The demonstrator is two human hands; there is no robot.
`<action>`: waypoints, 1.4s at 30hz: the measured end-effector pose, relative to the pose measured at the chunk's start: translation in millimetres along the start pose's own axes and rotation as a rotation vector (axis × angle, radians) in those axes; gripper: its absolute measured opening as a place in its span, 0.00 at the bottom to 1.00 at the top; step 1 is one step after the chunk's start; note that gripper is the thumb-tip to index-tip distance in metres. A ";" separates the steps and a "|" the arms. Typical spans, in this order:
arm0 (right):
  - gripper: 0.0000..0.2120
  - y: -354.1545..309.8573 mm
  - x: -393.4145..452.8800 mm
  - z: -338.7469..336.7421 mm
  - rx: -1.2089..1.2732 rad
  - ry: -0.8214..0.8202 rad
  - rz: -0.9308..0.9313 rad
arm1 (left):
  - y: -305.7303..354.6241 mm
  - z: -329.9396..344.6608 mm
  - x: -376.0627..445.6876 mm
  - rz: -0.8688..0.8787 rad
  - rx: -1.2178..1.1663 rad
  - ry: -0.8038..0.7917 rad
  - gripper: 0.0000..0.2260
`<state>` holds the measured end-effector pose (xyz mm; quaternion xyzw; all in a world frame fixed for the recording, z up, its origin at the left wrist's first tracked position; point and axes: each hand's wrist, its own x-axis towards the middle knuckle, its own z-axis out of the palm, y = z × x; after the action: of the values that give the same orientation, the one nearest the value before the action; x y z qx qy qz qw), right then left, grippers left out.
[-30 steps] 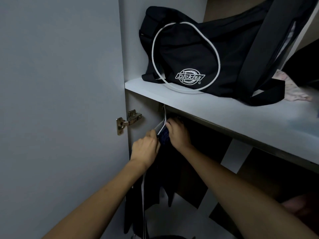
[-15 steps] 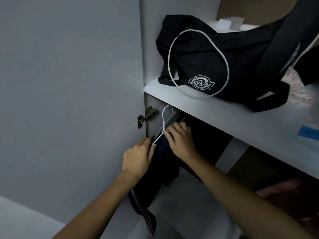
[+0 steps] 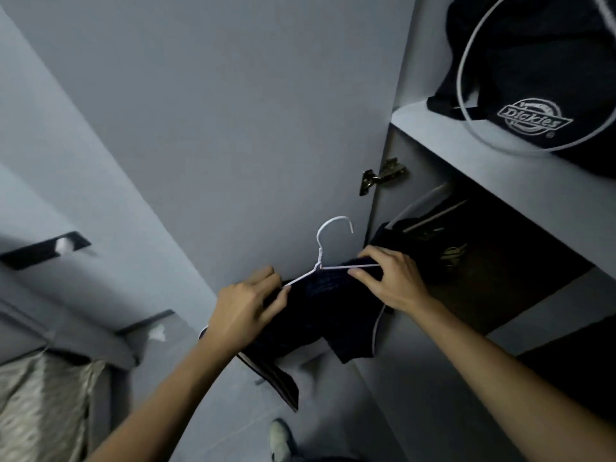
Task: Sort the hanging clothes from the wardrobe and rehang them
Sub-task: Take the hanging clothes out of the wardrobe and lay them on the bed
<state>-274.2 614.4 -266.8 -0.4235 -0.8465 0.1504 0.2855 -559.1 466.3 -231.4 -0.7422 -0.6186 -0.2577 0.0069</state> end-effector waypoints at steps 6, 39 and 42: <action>0.22 -86.3 1.5 65.0 0.113 0.000 -0.181 | -25.8 -57.7 -88.2 -0.175 0.046 0.095 0.13; 0.09 -671.4 -17.7 370.9 0.595 -0.895 -1.173 | -104.9 -285.6 -560.5 -1.520 0.605 0.804 0.19; 0.16 -711.2 -6.7 390.5 0.683 -1.218 -1.258 | -96.6 -298.8 -573.7 -1.603 0.692 0.894 0.19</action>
<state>-958.3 180.1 -225.4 0.3700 -0.8336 0.4043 -0.0688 -818.4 -134.1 -226.5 0.1067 -0.9212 -0.2477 0.2804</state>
